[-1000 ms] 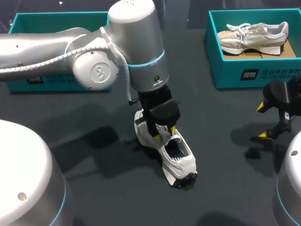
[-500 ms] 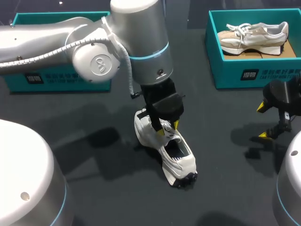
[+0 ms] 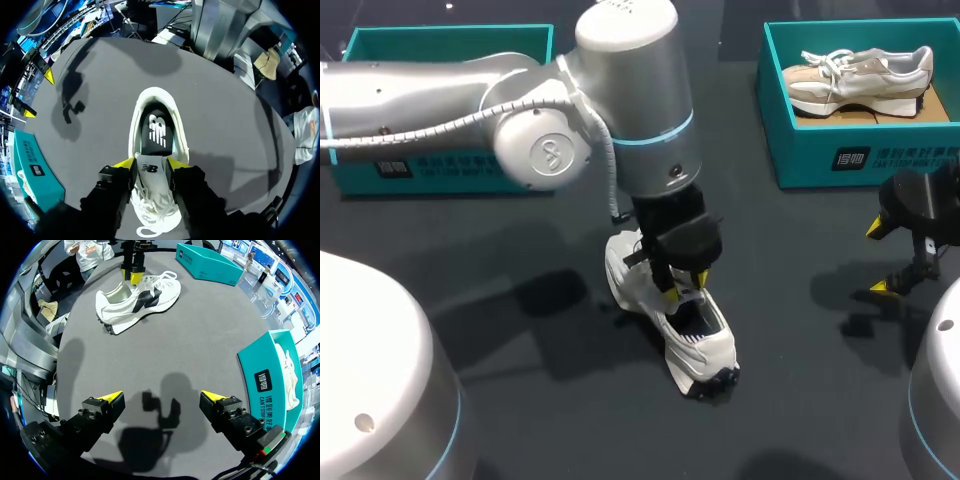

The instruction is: Take the shoe out of the shoebox, open the shoe tongue, remove and reinsert the insole, then place the shoe into the shoebox

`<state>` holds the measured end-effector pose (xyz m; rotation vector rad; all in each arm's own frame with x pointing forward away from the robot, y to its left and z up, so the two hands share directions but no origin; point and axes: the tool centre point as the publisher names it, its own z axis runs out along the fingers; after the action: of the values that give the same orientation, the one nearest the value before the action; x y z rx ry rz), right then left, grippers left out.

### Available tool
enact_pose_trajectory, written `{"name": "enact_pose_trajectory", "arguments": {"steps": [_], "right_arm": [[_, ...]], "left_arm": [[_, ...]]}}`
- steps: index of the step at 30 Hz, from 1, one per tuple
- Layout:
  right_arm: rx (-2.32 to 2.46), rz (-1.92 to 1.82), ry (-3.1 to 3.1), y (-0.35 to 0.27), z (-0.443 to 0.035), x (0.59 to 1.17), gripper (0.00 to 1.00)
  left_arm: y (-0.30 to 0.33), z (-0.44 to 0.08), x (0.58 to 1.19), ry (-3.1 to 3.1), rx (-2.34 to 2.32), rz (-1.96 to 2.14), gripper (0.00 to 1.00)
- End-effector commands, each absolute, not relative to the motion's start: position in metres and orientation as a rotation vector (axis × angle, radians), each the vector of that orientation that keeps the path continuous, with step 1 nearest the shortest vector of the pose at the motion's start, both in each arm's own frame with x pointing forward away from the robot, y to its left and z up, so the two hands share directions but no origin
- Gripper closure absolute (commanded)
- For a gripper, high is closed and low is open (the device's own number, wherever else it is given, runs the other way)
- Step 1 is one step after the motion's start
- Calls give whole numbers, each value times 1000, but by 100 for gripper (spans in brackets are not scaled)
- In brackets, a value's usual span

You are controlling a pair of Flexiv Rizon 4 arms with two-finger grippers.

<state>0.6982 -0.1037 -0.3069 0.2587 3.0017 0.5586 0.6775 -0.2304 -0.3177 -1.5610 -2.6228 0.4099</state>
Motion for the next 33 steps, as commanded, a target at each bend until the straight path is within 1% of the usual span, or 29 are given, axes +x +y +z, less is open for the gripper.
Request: {"name": "enact_pose_trajectory", "arguments": {"steps": [1,6,7,8,10,23,26,29,32,33], "right_arm": [[261,552,3000,-103,-307,697,0],[261,552,3000,-103,-307,697,0],[261,552,3000,-103,-307,697,0],[261,552,3000,-103,-307,697,0],[261,552,3000,-103,-307,697,0],[261,552,3000,-103,-307,697,0],[261,552,3000,-103,-307,697,0],[261,552,3000,-103,-307,697,0],[261,552,3000,-103,-307,697,0],[261,552,3000,-103,-307,697,0]], "left_arm": [[-216,-293,671,-2634,-1577,423,62],[-217,-273,667,-2686,-1487,426,58],[-219,-270,665,-2709,-1402,433,53],[-219,-267,664,-2719,-1319,447,42],[-219,-261,662,-2760,-1256,438,0],[-217,-261,659,-2752,-1229,459,0],[-217,-253,643,-2770,-981,522,0],[-223,-251,632,-2815,-699,464,0],[-231,-254,626,-2997,-296,301,0],[-231,-253,621,-3100,-248,260,0]]}}
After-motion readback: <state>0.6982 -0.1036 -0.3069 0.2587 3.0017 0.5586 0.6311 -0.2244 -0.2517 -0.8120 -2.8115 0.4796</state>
